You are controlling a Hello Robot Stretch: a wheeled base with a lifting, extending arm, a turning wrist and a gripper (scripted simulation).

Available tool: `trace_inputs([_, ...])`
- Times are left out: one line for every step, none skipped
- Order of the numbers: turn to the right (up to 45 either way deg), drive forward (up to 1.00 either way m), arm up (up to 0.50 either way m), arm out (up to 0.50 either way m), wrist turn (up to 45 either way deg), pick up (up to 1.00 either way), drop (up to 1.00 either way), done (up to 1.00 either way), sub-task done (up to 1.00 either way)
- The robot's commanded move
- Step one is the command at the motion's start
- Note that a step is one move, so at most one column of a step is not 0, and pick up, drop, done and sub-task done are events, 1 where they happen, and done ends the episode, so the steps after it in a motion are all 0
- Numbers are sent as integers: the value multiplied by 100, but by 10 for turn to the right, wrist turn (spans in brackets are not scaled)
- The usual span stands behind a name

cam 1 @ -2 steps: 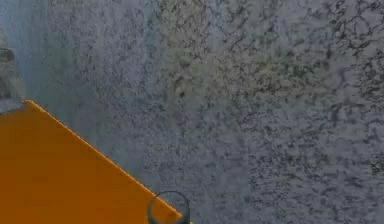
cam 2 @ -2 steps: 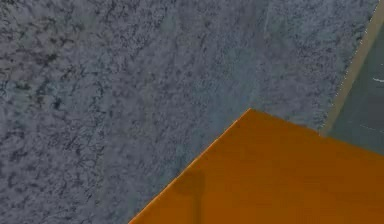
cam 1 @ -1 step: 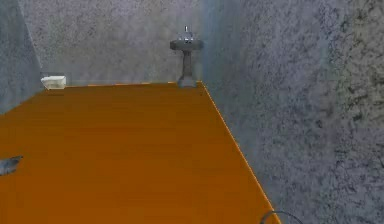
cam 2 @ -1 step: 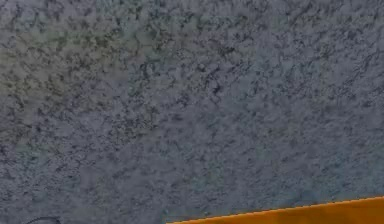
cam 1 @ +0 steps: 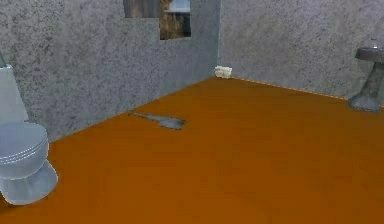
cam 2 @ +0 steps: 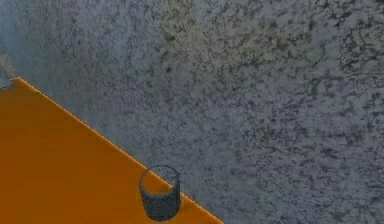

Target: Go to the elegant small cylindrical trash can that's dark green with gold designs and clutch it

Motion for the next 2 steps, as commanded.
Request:
trace_inputs([-90, 0, 0, 0, 0, 0, 0, 0, 0])
trace_inputs([0, 0, 10, 0, 0, 0, 0, 0, 0])
